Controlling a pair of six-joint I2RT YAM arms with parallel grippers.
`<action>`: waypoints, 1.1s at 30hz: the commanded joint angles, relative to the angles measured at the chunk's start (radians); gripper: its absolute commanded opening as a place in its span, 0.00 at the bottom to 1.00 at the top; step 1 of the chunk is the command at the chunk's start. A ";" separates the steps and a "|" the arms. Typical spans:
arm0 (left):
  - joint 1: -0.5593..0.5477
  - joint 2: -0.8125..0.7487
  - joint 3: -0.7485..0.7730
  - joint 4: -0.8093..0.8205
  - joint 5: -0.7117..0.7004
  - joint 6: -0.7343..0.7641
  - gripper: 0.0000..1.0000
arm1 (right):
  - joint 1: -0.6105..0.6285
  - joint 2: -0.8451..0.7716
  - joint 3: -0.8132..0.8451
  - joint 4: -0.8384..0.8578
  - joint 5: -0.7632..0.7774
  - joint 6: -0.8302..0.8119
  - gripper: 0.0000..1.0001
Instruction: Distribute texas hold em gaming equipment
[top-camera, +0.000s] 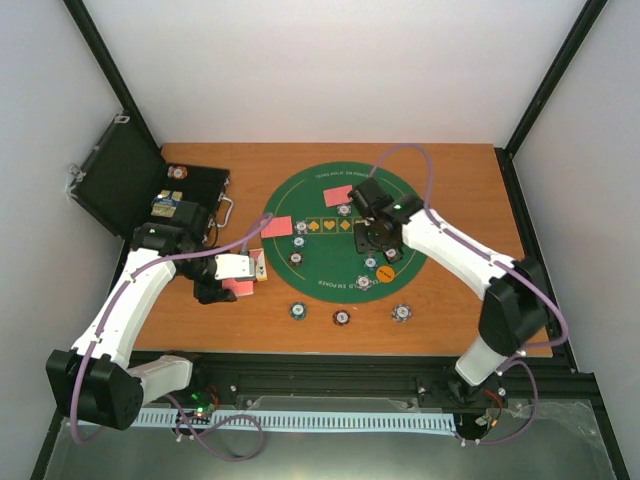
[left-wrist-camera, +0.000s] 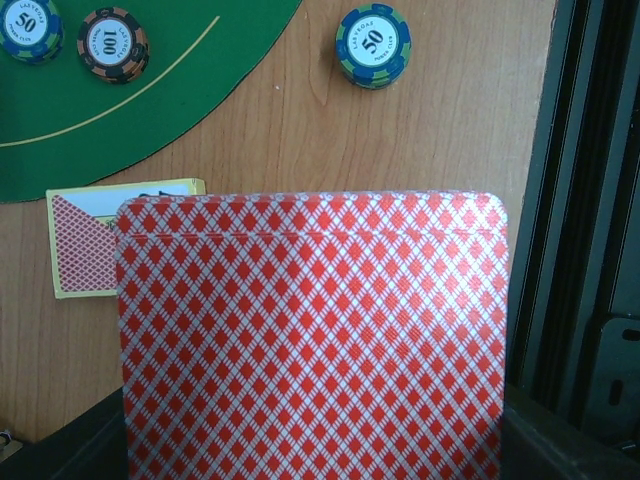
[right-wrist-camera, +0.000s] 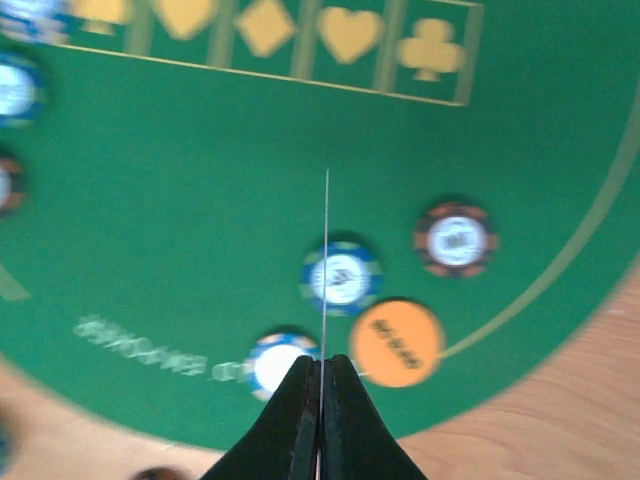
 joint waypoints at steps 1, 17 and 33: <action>-0.002 -0.013 0.026 -0.002 0.006 -0.010 0.01 | 0.052 0.124 0.119 -0.223 0.404 -0.049 0.03; -0.002 -0.025 0.034 -0.016 -0.014 -0.008 0.01 | 0.191 0.410 0.260 -0.313 0.578 0.025 0.03; -0.002 -0.045 0.017 -0.009 -0.024 0.012 0.01 | -0.205 -0.049 -0.247 0.272 -0.536 0.033 0.03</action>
